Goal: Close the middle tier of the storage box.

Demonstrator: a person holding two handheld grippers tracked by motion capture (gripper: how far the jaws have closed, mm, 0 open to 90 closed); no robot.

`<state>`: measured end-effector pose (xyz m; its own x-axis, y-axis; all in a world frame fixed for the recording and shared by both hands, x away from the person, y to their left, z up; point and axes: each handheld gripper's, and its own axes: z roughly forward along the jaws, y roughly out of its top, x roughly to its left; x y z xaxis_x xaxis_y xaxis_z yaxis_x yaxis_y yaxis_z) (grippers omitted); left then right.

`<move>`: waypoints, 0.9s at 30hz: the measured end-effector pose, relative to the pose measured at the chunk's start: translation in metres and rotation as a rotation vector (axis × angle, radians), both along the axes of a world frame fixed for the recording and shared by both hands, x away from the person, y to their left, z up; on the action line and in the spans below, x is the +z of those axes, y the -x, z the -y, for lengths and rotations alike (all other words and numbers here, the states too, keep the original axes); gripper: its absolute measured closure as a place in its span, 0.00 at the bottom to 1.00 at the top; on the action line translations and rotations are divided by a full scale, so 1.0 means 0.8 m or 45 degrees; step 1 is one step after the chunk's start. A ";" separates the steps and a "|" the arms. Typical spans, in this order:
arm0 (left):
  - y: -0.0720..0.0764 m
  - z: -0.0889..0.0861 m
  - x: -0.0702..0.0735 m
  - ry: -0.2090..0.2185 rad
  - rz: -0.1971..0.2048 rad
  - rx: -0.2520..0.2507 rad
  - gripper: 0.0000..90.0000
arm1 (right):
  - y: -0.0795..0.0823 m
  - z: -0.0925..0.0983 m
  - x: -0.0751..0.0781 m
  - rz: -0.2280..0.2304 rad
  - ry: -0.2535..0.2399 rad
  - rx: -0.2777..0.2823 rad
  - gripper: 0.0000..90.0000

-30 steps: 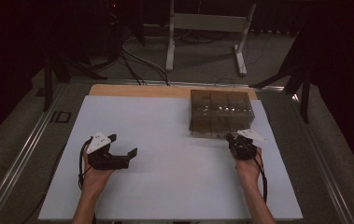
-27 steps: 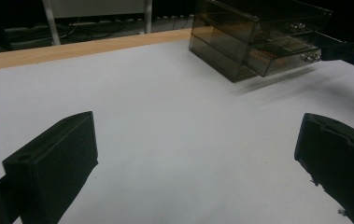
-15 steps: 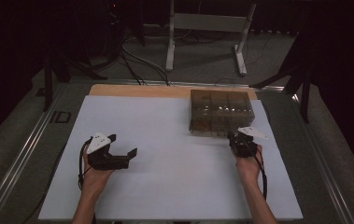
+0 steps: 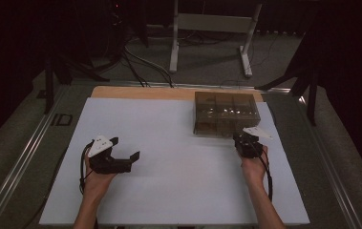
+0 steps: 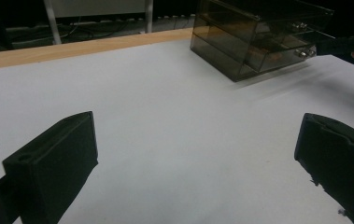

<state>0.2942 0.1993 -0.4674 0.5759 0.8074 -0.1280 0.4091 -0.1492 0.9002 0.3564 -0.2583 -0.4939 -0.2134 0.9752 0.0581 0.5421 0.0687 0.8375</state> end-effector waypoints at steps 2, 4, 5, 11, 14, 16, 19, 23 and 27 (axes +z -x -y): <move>0.000 0.000 0.000 0.001 -0.001 0.002 0.01 | -0.002 0.001 -0.001 -0.003 0.004 -0.004 1.00; 0.000 0.000 0.000 0.000 -0.001 0.002 0.01 | -0.003 0.001 -0.002 -0.003 0.004 -0.005 1.00; 0.000 0.000 0.000 0.000 -0.001 0.002 0.01 | -0.003 0.001 -0.002 -0.002 0.005 -0.005 1.00; 0.000 0.000 -0.001 -0.001 -0.003 -0.001 0.01 | -0.007 0.000 0.001 0.002 0.007 -0.008 1.00; 0.000 -0.001 -0.001 0.000 -0.004 0.002 0.01 | -0.010 0.000 0.001 -0.003 0.009 -0.010 1.00; 0.000 -0.001 -0.001 0.002 -0.004 0.003 0.01 | -0.011 -0.001 0.001 -0.001 0.009 -0.011 1.00; 0.000 -0.001 -0.001 0.002 -0.005 0.003 0.01 | -0.013 -0.001 0.001 -0.001 0.009 -0.016 1.00; -0.001 -0.001 -0.001 0.002 -0.006 0.002 0.01 | -0.016 -0.001 0.001 0.001 0.006 -0.020 1.00; 0.000 -0.001 -0.001 0.002 -0.006 0.004 0.01 | -0.017 -0.001 0.000 0.001 0.003 -0.022 1.00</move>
